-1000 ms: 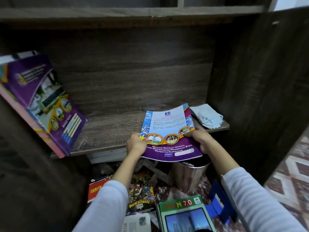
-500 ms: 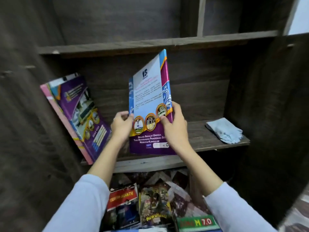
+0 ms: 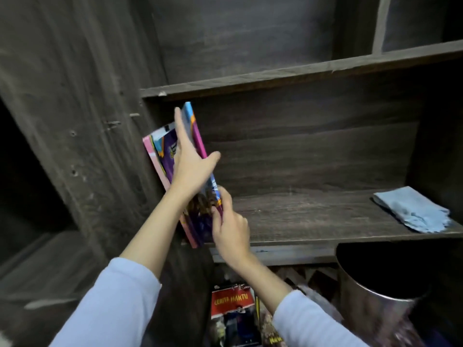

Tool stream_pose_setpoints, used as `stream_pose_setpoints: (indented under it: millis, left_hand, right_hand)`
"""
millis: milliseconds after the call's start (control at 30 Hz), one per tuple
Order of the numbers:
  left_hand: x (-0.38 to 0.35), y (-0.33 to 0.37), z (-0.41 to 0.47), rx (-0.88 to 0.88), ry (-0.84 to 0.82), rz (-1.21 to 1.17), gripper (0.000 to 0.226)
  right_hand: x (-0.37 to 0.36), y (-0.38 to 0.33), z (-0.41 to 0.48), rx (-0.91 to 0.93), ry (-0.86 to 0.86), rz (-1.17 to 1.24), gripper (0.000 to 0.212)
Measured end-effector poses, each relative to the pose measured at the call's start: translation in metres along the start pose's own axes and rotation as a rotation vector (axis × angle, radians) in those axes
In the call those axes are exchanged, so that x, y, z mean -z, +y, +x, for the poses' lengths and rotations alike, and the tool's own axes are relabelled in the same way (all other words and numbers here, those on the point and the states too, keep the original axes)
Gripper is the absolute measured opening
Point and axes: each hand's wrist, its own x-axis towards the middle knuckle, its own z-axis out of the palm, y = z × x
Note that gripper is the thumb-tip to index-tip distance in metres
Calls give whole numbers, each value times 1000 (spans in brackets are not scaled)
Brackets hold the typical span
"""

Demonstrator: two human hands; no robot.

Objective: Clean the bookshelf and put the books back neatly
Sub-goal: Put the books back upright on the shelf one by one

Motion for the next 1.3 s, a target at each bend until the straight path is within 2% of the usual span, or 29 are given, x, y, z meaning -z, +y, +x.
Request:
stream_pose_setpoints:
  millis: [200, 300, 400, 500, 667, 767, 1067, 1200, 1300]
  left_hand:
    - [14, -29, 1, -17, 3, 19, 106]
    - [20, -40, -4, -9, 47, 126, 104]
    - [24, -48, -15, -55, 56, 391, 99]
    - [26, -59, -20, -220, 113, 679, 100]
    - [27, -75, -17, -236, 100, 898, 100]
    - [23, -77, -16, -234, 109, 949, 93]
    - [15, -87, -13, -189, 130, 1076, 88]
    - [12, -84, -14, -171, 135, 1030, 85]
    - [6, -79, -20, -205, 181, 970, 82]
  right_hand:
    - [-22, 3, 6, 14, -201, -48, 52]
    - [-32, 7, 17, 17, -293, -60, 54]
    - [-44, 15, 28, 0, -413, -34, 62]
    - [-52, 24, 39, -24, -493, -2, 69]
    - [-61, 33, 46, -81, -625, 73, 88]
    - [-66, 42, 46, -97, -656, 87, 98]
    - [-74, 57, 55, -80, -638, -41, 97]
    - [-74, 70, 52, -129, -658, -86, 97]
    - [-63, 76, 49, -85, -660, -58, 94]
